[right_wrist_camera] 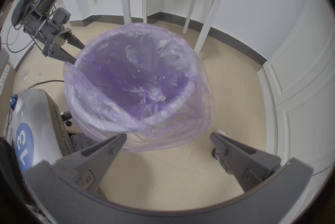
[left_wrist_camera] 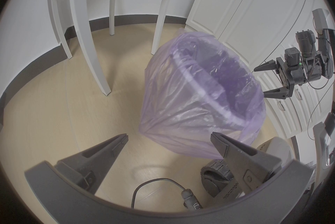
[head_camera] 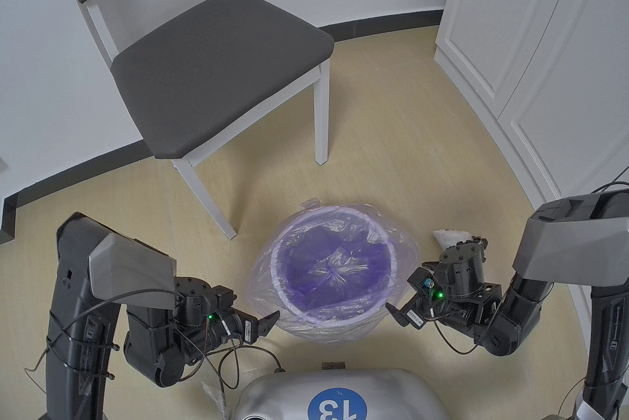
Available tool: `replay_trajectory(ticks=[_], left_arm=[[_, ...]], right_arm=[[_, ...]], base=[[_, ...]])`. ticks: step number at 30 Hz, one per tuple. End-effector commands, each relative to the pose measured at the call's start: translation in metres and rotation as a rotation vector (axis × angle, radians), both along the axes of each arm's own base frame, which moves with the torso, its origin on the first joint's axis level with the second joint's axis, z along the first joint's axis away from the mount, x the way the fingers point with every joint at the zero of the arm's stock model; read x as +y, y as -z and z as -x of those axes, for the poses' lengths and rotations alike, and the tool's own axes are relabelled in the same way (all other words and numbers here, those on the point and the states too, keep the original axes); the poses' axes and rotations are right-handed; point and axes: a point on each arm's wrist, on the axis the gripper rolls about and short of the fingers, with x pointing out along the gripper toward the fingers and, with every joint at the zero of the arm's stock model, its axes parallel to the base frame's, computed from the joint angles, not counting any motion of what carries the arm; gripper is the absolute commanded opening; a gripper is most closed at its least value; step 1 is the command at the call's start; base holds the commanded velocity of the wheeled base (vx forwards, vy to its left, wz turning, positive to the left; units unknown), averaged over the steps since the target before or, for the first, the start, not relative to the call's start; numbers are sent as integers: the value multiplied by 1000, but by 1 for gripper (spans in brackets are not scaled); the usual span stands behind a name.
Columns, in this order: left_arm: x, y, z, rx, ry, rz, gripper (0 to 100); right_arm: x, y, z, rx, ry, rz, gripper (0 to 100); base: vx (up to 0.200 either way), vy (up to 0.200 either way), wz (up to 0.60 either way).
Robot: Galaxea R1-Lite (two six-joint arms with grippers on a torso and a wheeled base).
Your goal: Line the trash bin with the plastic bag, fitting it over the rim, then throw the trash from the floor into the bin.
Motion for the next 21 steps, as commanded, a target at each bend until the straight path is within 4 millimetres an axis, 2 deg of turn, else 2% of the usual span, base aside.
replay_trajectory(ticks=[1,4,7,8,11,13,16,21], left_arm=[[4,14,-8,16,-17,-4,100],[4,20,-30,-10,-42,6,100],[6,21,-39,-10,-56,6,100],[7,21,-49,-5,-67,6,100],[9,22,-54,26,-75,2,100],[10,21,-53,26,-74,0,100],[15,16,-39,22,-72,3,100],[33,4,-4,20,-18,44,100]], right_arm=[[1,16,-9,20,11,14,100],[4,26,-28,28,29,18,100],[3,28,-36,41,40,24,100],[3,30,-46,48,52,28,100],[3,32,-57,69,66,39,100],[2,32,-56,86,67,46,100],[-3,30,-46,101,68,53,100],[3,-9,-23,11,25,7,100]], base=[[0,0,0],[0,0,0],[0,0,0],[0,0,0],[0,0,0],[0,0,0],[0,0,0],[0,0,0]])
